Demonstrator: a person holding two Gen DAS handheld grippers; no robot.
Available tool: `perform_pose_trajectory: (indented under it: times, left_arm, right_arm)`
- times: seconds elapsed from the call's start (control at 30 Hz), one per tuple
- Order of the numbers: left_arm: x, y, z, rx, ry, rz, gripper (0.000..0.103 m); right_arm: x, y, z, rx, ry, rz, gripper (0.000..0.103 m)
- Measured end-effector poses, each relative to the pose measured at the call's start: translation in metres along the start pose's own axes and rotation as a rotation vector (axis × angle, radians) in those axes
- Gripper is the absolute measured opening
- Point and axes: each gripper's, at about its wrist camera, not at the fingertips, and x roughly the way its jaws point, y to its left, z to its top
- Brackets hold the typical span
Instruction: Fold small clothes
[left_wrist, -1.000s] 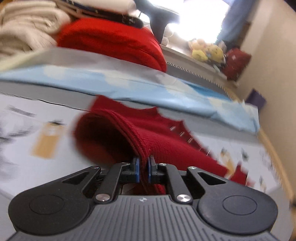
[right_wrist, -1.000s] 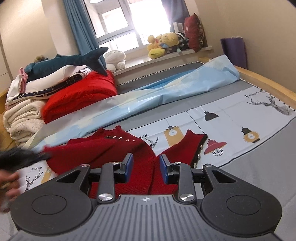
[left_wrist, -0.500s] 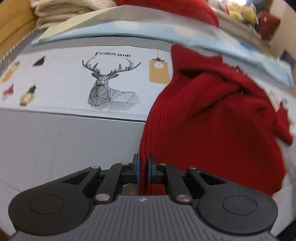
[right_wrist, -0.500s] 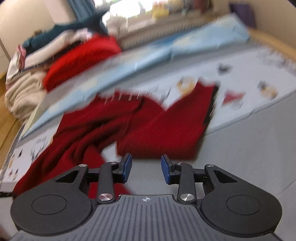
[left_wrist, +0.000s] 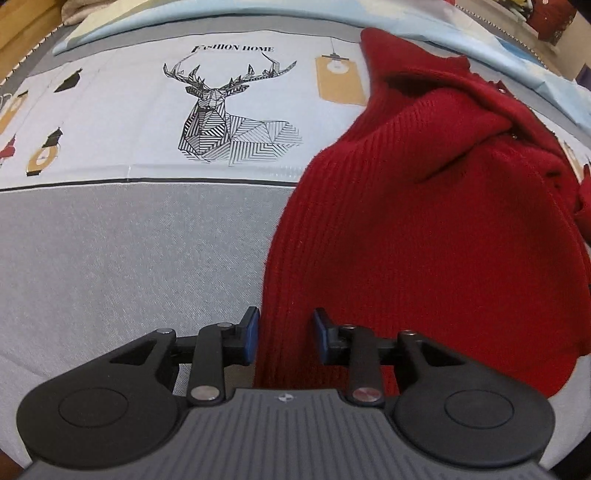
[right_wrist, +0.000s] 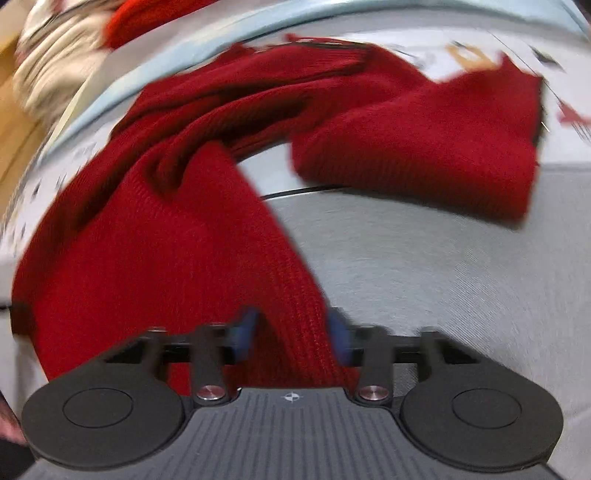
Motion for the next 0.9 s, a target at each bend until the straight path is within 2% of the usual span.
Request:
perform_pose_trajectory:
  times: [0.07, 0.13, 0.17, 0.23, 0.33, 0.37, 0.4, 0.47, 0.5, 0.57, 0.67, 0.73, 0.8, 0.83, 0.87, 0.9]
  left_arm:
    - [0.001, 0.002, 0.002, -0.022, -0.005, 0.004, 0.03]
    - [0.0, 0.001, 0.004, -0.039, -0.008, -0.003, 0.012]
    - [-0.003, -0.002, 0.004, -0.037, -0.017, -0.01, 0.011]
    - [-0.013, -0.014, 0.004, -0.018, -0.031, -0.088, 0.007]
    - [-0.04, -0.049, -0.005, 0.094, -0.081, -0.203, 0.007]
    - [-0.049, -0.063, -0.012, 0.154, -0.095, -0.225, 0.007]
    - [-0.053, -0.073, -0.018, 0.204, -0.092, -0.222, 0.006]
    - [-0.051, -0.085, -0.03, 0.275, -0.046, -0.188, 0.006]
    - [-0.047, -0.086, -0.035, 0.302, -0.011, -0.168, 0.006]
    - [-0.038, -0.085, -0.046, 0.372, 0.06, -0.111, 0.006]
    - [-0.027, -0.081, -0.065, 0.47, 0.141, -0.048, 0.005]
    - [-0.03, -0.081, -0.075, 0.511, 0.158, -0.086, 0.005]
    - [-0.035, -0.082, -0.08, 0.528, 0.152, -0.128, 0.005]
    - [-0.039, -0.083, -0.08, 0.533, 0.147, -0.147, 0.005]
    - [-0.041, -0.083, -0.08, 0.536, 0.143, -0.154, 0.005]
    - [-0.041, -0.083, -0.08, 0.536, 0.141, -0.152, 0.005]
  right_arm:
    - [-0.007, 0.005, -0.002, -0.034, -0.02, 0.01, 0.016]
    - [-0.03, 0.003, 0.003, -0.042, -0.094, 0.014, 0.014]
    - [-0.049, -0.002, 0.008, -0.018, -0.155, 0.029, 0.013]
    - [-0.1, -0.018, 0.015, 0.03, -0.309, 0.047, 0.011]
    - [-0.175, -0.034, 0.007, 0.012, -0.514, -0.047, 0.011]
    - [-0.191, -0.041, -0.001, -0.002, -0.537, -0.081, 0.011]
    - [-0.199, -0.048, -0.007, -0.018, -0.514, -0.098, 0.011]
    - [-0.189, -0.063, -0.023, -0.027, -0.359, -0.131, 0.011]
    - [-0.177, -0.069, -0.03, -0.028, -0.258, -0.155, 0.011]
    - [-0.141, -0.07, -0.048, -0.068, -0.019, -0.145, 0.009]
    - [-0.107, -0.047, -0.071, -0.238, 0.13, -0.193, 0.006]
    - [-0.102, -0.042, -0.074, -0.243, 0.142, -0.192, 0.006]
    - [-0.111, -0.047, -0.069, -0.185, 0.069, -0.175, 0.009]
    - [-0.118, -0.052, -0.065, -0.149, 0.037, -0.162, 0.018]
    - [-0.123, -0.057, -0.061, -0.106, 0.005, -0.153, 0.031]
    - [-0.124, -0.061, -0.058, -0.063, -0.028, -0.146, 0.037]
